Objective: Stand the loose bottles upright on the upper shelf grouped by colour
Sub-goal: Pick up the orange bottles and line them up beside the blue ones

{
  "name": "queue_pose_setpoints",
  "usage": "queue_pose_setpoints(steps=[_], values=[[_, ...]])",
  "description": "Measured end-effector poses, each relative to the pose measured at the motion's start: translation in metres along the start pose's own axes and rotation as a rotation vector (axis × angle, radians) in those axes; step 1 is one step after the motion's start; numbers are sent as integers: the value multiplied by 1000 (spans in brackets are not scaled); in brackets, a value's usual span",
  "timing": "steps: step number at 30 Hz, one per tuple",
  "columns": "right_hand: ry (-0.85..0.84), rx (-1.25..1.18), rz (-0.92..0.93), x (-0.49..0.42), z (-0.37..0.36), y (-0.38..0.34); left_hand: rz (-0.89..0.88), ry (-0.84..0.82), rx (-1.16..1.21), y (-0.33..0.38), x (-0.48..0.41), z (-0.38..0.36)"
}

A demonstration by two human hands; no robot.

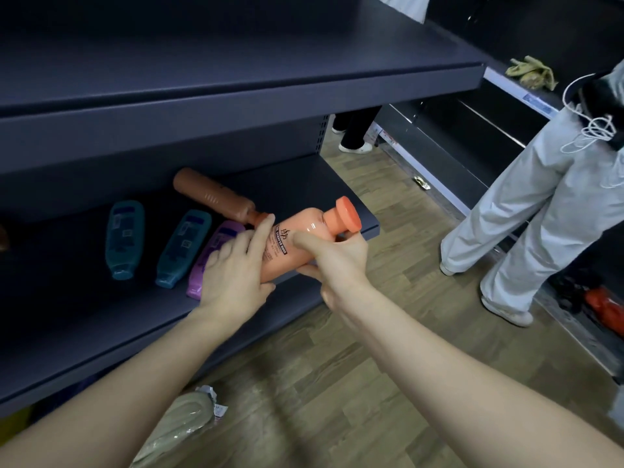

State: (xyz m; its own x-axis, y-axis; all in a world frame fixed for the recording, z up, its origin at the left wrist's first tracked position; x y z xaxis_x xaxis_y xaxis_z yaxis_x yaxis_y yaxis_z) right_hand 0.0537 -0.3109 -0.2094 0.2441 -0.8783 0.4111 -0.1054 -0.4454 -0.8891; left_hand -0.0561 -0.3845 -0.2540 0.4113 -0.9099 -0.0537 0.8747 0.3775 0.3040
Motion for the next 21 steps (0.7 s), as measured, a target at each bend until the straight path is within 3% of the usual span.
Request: queue_pose_setpoints(steps=[12,21], values=[[-108,-34,-8,55,18,-56,-64,32,-236,39,27,85],[-191,-9,22,90,20,-93,-47,55,-273,57,46,136]])
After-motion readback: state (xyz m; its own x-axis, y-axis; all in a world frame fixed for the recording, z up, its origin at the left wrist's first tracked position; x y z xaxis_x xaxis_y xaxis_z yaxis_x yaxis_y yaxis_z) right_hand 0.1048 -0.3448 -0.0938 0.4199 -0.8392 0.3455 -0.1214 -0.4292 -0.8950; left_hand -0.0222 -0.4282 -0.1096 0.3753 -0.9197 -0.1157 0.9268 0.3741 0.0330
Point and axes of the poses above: each hand's wrist, its own x-axis away from the middle knuckle, its own z-axis out of the back of the hand, y = z × x, the point moved 2 cm from there along -x, towards the middle knuckle, and after that the axes turned 6 degrees about -x, right-handed, at the moved point
